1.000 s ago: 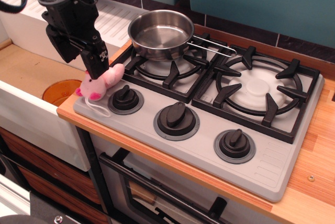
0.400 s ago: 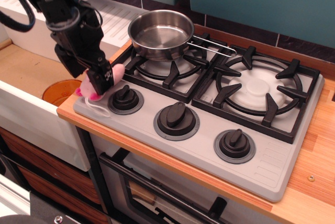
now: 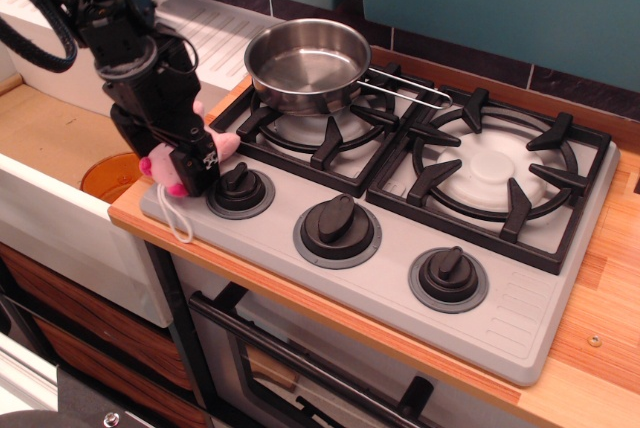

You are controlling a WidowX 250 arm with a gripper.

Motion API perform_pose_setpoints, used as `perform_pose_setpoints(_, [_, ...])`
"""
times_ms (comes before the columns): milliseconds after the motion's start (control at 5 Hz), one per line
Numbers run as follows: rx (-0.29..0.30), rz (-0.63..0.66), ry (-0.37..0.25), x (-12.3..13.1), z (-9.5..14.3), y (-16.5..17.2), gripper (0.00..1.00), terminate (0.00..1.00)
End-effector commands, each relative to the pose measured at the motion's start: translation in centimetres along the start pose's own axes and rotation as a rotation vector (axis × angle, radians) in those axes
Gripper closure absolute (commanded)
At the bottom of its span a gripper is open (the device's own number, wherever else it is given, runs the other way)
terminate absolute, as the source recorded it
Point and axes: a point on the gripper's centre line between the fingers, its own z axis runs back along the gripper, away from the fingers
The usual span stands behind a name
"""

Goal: Put stuffedpig in pan

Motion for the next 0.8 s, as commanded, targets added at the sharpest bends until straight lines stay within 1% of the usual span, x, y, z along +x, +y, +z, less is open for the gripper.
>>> perform_pose_setpoints(0, [0.048, -0.007, 0.012, 0.3, 0.5, 0.8, 1.00, 0.00])
perform_pose_setpoints(200, [0.063, -0.020, 0.043, 0.5, 1.3, 0.9, 1.00, 0.00])
perform_pose_setpoints(400, [0.080, -0.020, 0.068, 0.9, 2.9, 0.9, 1.00, 0.00])
perform_pose_setpoints(600, [0.098, -0.029, 0.076, 1.4, 5.0, 0.8, 1.00, 0.00])
